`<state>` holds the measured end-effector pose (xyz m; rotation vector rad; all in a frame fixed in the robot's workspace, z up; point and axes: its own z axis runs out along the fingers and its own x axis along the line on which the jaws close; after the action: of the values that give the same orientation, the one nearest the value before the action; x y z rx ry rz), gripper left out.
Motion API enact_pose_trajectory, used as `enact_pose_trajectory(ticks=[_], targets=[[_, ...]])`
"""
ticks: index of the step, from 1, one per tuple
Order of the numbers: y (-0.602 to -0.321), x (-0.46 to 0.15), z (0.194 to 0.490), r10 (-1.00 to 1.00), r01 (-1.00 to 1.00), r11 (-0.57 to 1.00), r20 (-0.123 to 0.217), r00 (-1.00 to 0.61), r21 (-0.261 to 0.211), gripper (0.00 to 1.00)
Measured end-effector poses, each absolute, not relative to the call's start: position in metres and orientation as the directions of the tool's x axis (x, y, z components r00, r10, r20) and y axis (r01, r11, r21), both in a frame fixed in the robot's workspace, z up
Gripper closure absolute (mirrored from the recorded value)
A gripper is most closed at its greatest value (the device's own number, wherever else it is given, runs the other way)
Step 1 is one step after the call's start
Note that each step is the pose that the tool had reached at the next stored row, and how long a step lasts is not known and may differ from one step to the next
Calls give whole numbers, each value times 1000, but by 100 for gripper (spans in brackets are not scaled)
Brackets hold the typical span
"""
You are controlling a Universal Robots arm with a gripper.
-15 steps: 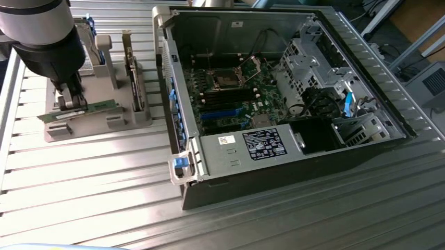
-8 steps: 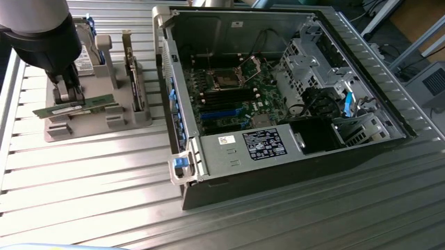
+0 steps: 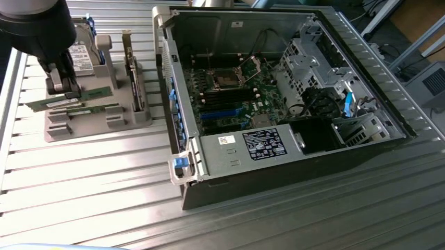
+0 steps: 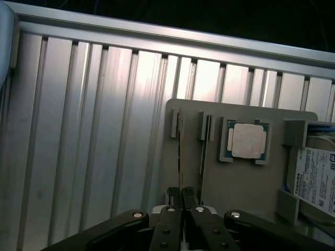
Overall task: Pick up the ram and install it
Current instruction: 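Pick up the ram and move it above insertion slot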
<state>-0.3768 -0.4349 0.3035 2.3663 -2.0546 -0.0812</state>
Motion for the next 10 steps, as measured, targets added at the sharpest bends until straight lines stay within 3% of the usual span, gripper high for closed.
enact_pose_trajectory(ticks=[10], targets=[[-435,-377,337,-990,-989,-141,-35,140,39,87]])
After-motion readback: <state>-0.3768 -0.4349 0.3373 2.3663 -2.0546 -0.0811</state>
